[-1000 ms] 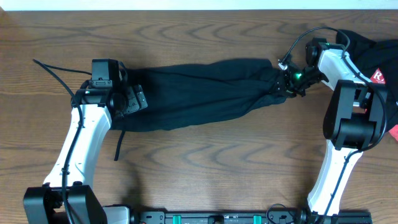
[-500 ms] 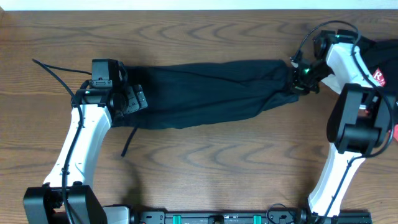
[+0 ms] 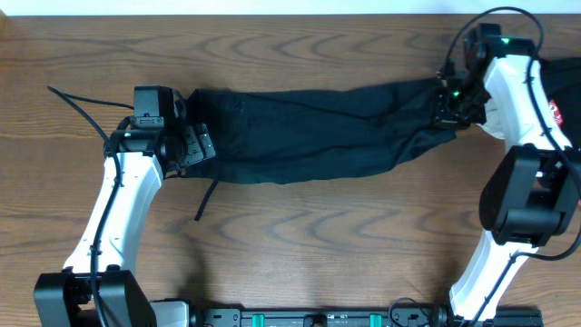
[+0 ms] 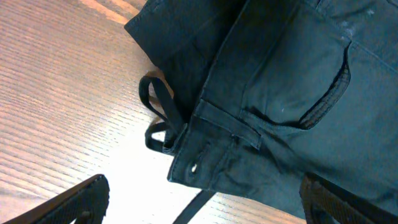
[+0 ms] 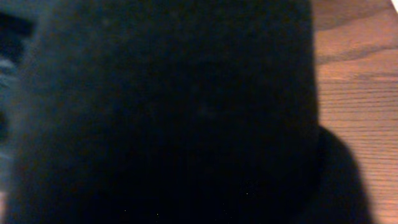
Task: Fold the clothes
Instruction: 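Fold the pants' right end leftward with the right gripper toward the left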
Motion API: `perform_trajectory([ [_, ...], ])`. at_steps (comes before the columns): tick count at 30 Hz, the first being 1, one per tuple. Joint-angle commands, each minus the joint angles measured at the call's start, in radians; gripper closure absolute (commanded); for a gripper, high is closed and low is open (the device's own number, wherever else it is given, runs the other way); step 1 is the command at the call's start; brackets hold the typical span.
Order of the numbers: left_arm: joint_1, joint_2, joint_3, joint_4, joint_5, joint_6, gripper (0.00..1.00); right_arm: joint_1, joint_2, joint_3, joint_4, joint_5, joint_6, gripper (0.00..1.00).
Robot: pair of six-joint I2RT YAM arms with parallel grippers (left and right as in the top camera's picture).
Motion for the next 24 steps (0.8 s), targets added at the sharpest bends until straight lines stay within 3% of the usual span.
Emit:
perform_trajectory([
  [1,-0.002,0.009,-0.011,0.001,-0.012,0.002,0.02,0.064,-0.029,0.024,-0.003,0.097,0.050,0.94],
  [5,-0.002,0.009,-0.011,0.001,-0.012,0.002,0.02,0.138,-0.029,0.024,-0.004,0.187,0.076,0.93],
  [24,-0.002,0.009,-0.011,0.000,-0.012,0.002,0.02,0.394,-0.029,0.025,0.026,0.244,0.278,0.91],
])
